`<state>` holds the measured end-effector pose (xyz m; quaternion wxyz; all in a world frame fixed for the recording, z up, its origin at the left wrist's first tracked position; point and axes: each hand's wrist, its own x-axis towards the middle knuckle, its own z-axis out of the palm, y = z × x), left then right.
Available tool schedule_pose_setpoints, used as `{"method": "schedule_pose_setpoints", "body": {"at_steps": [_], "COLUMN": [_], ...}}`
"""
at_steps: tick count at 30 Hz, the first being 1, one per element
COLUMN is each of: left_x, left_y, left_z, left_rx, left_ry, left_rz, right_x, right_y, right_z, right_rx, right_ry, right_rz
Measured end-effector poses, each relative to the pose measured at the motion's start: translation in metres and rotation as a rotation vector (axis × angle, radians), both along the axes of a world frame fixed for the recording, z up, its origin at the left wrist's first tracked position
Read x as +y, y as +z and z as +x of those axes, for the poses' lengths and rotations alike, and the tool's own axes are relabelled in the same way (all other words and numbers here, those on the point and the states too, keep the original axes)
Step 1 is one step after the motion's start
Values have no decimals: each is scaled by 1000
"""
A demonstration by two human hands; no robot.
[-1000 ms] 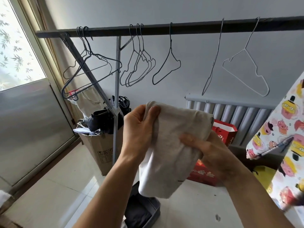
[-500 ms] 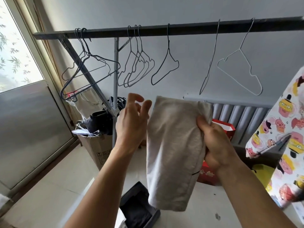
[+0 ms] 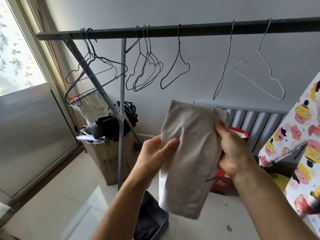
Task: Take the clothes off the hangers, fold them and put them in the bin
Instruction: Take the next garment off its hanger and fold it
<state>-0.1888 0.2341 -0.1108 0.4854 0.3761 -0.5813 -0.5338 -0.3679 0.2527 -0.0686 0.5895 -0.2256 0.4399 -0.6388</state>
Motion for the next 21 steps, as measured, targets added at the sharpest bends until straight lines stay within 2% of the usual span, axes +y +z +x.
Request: {"method": "schedule_pose_setpoints", "body": {"at_steps": [3,5,7,9,12,13,17,21], "left_x": [2,5,6,3,-5,-6,-19,-24], "left_y": [-1,1,4,5,7,10,15,11], "left_z": [-7,-13,-17,-14,3,9,20,22], "left_rx": [37,43,6,-111,-530,-603,-650,-796], "left_ry": [204,303,386,458,633,655,627,679], "left_rz": [-41,-95,-166,-287,-481,-511,-500,-386], "right_x": [4,9,13,12,11,11,11,7], "right_y": [-3,-8,-14,-19,-17,-16,-11,-11], "right_z": [-5,-4,-1,-1,-5,-6,-1,6], "right_rx": [-47,43,85,66,35,35,77,134], "right_ry": [159,305,325,249,219,219,191,131], "right_rz": [-26,-101,-107,-58,-59,-77,-143,-168]}}
